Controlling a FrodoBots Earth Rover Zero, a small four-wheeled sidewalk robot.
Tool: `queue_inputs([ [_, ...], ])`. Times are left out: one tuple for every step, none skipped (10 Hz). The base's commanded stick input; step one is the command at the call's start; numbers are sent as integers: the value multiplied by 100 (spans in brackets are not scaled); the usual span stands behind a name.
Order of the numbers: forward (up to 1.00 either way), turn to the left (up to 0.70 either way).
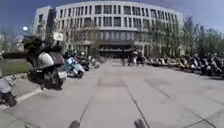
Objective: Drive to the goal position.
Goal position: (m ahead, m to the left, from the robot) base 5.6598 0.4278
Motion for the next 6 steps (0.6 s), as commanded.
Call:
queue_inputs([
  [85,-34],
  [85,-14],
  [85,0],
  [85,-4],
  [85,-12],
  [85,-25],
])
